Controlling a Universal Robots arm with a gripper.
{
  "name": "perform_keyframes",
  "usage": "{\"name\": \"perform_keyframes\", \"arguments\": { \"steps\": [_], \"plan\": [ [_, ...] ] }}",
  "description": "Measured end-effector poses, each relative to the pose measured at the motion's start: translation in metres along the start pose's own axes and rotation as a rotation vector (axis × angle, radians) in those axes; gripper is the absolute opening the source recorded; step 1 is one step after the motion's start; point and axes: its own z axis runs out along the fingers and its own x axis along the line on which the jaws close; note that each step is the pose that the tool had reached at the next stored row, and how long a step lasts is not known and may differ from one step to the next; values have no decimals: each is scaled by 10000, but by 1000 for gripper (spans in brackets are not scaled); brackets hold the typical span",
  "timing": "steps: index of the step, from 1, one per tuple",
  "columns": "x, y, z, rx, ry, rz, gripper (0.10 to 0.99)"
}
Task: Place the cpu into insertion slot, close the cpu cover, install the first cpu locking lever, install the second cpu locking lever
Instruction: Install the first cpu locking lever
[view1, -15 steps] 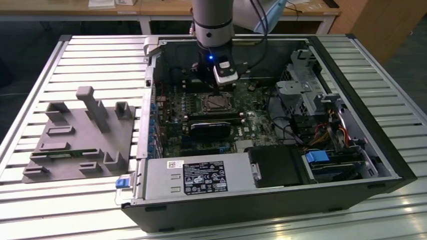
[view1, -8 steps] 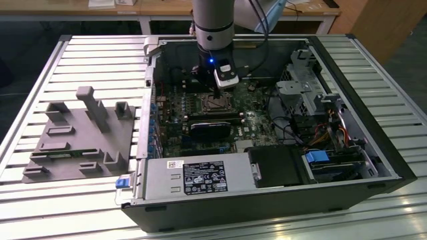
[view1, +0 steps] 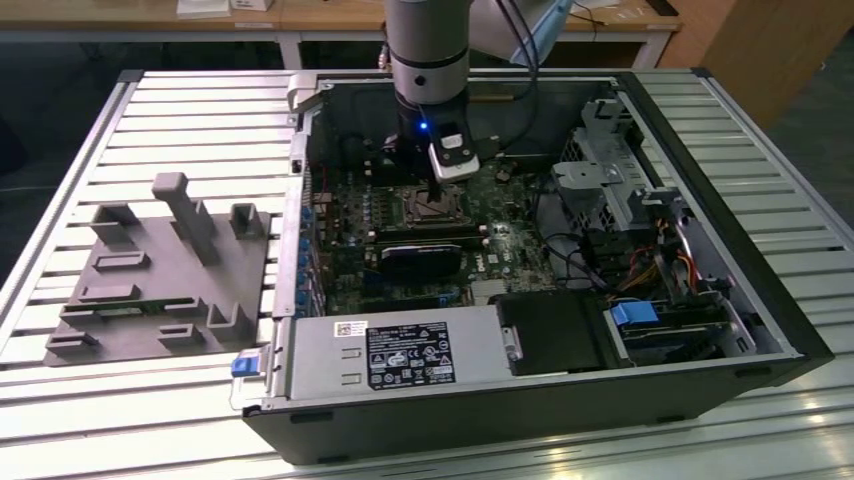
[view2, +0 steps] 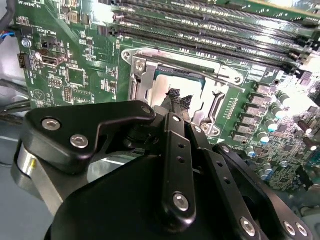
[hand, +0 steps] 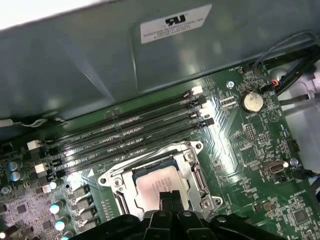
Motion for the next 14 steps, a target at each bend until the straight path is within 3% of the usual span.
{"name": "perform_keyframes", "arguments": {
  "steps": [8,14],
  "plan": [
    [-5,-12,-8,85,-29,-10,102],
    [-11,-5,-77,81,-30,-9,102]
  ]
}}
